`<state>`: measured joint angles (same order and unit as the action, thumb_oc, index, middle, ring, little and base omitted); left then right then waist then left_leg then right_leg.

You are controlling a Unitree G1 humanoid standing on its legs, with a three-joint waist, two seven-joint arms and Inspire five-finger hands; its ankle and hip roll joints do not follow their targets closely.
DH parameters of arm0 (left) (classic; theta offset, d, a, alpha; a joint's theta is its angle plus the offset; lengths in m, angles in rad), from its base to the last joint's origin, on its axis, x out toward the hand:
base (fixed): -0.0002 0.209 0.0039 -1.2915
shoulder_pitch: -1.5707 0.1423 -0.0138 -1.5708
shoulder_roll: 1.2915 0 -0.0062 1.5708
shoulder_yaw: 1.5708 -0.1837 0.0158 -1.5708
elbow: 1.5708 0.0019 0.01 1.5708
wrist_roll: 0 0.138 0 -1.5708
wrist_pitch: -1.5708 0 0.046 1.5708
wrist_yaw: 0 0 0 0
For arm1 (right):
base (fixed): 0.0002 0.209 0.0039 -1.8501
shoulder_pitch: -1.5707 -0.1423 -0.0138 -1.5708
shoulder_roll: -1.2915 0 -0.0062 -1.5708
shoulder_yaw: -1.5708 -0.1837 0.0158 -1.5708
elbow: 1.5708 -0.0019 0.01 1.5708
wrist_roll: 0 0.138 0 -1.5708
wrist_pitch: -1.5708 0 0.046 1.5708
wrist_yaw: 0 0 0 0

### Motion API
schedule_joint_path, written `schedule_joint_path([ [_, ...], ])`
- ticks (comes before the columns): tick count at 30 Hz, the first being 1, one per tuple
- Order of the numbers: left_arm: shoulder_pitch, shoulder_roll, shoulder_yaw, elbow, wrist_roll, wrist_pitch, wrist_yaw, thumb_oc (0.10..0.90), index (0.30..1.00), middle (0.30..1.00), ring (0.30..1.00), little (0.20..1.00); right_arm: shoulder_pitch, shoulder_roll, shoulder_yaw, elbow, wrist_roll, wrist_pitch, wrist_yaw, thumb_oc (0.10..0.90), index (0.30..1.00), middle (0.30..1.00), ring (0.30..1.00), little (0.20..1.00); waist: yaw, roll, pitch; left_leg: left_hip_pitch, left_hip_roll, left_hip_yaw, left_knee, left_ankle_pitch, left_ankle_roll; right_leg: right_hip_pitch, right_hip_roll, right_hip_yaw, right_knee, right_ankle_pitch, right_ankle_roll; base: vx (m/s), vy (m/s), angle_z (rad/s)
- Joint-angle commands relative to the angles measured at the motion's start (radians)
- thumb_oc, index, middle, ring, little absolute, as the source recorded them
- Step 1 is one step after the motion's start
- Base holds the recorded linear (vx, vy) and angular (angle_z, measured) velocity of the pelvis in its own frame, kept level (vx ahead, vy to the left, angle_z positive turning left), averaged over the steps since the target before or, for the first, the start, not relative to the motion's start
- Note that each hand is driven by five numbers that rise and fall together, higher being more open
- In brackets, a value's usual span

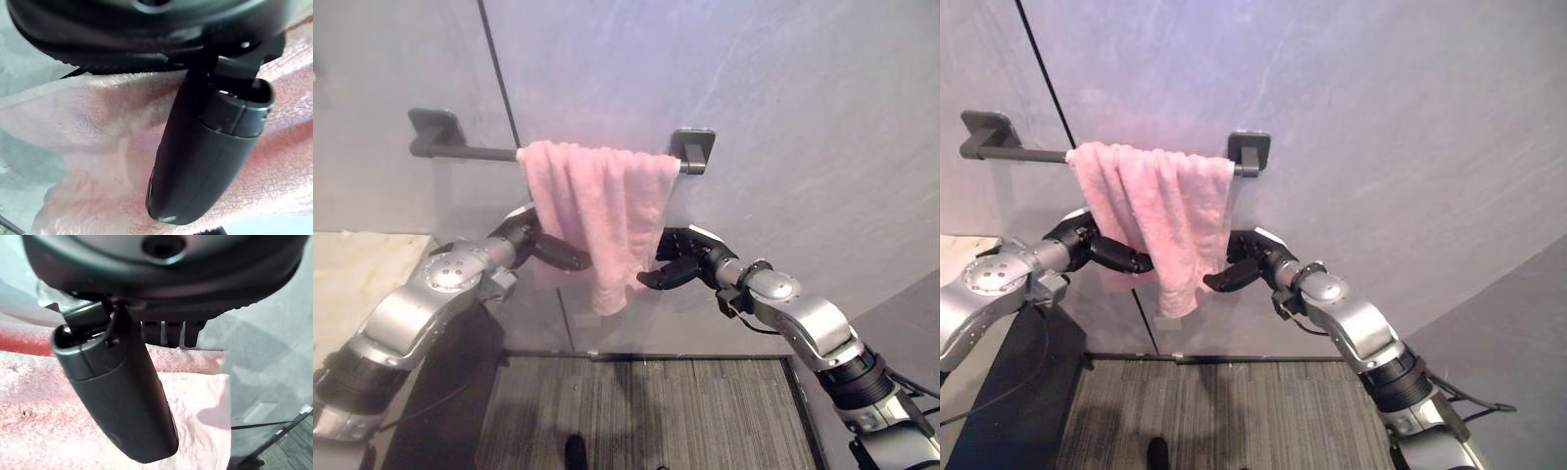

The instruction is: Organize the bathroom.

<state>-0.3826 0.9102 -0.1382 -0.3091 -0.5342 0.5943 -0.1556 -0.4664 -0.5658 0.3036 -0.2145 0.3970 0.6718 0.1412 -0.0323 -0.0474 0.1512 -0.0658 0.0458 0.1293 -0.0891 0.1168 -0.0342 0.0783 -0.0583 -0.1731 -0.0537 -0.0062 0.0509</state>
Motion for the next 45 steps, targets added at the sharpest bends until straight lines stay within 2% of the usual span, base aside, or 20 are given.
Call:
schedule_joint_path([
  [1, -0.124, 0.001, 0.159, 0.087, 0.125, -0.068, 0.084, 0.8, 0.9, 0.9, 0.9, 0.9, -0.127, -0.032, -0.068, -0.027, -0.057, -0.104, -0.049, 0.8, 0.9, 0.9, 0.9, 0.9, -0.006, 0.047, -0.123, 0.093, 0.089, 0.056, 0.008, -0.096, -0.055, -0.043, -0.057, 0.019, 0.039, -0.03, 0.134, 0.0, 0.0, 0.0],
  [11, -0.049, -0.011, 0.224, 0.079, 0.154, -0.087, 0.031, 0.8, 0.9, 0.9, 0.9, 0.9, -0.122, -0.035, -0.092, -0.037, -0.058, -0.105, -0.051, 0.8, 0.9, 0.9, 0.9, 0.9, 0.006, 0.047, -0.125, 0.097, 0.086, 0.049, 0.012, -0.1, -0.053, -0.037, -0.058, 0.024, 0.04, -0.032, 0.133, 0.0, 0.0, 0.0],
  [20, -0.039, -0.025, 0.233, 0.089, 0.185, -0.038, 0.044, 0.8, 0.9, 0.9, 0.9, 0.9, -0.126, -0.024, -0.096, -0.018, -0.066, -0.11, -0.051, 0.8, 0.9, 0.9, 0.9, 0.9, 0.007, 0.049, -0.122, 0.095, 0.081, 0.05, 0.033, -0.111, -0.049, -0.036, -0.062, 0.036, 0.044, -0.033, 0.133, 0.0, 0.0, 0.0],
  [30, -0.015, -0.032, 0.257, 0.102, 0.215, -0.042, 0.021, 0.8, 0.9, 0.9, 0.9, 0.9, -0.125, -0.015, -0.098, -0.015, -0.077, -0.103, -0.053, 0.8, 0.9, 0.9, 0.9, 0.9, 0.01, 0.051, -0.125, 0.101, 0.081, 0.049, 0.034, -0.115, -0.048, -0.033, -0.063, 0.04, 0.045, -0.034, 0.133, 0.0, 0.0, 0.0],
  [43, -0.023, -0.039, 0.252, 0.109, 0.241, -0.009, -0.004, 0.8, 0.9, 0.9, 0.9, 0.9, -0.119, -0.009, -0.115, -0.003, -0.084, -0.102, -0.057, 0.8, 0.9, 0.9, 0.9, 0.9, 0.003, 0.052, -0.124, 0.103, 0.077, 0.055, 0.04, -0.122, -0.045, -0.036, -0.065, 0.046, 0.049, -0.035, 0.135, 0.0, 0.0, 0.0],
  [44, -0.023, -0.04, 0.251, 0.106, 0.228, 0.009, -0.024, 0.772, 0.858, 0.858, 0.858, 0.858, -0.117, -0.007, -0.115, -0.007, -0.087, -0.097, -0.052, 0.577, 0.566, 0.566, 0.566, 0.566, 0.003, 0.052, -0.123, 0.103, 0.077, 0.055, 0.04, -0.122, -0.045, -0.036, -0.065, 0.047, 0.05, -0.035, 0.136, 0.0, 0.0, 0.0],
  [45, -0.02, -0.044, 0.252, 0.1, 0.206, 0.037, -0.037, 0.529, 0.493, 0.493, 0.493, 0.493, -0.114, -0.006, -0.118, -0.01, -0.089, -0.095, -0.048, 0.494, 0.441, 0.441, 0.441, 0.441, 0.003, 0.052, -0.122, 0.102, 0.076, 0.054, 0.041, -0.122, -0.044, -0.037, -0.065, 0.049, 0.051, -0.035, 0.135, 0.0, 0.0, 0.0],
])
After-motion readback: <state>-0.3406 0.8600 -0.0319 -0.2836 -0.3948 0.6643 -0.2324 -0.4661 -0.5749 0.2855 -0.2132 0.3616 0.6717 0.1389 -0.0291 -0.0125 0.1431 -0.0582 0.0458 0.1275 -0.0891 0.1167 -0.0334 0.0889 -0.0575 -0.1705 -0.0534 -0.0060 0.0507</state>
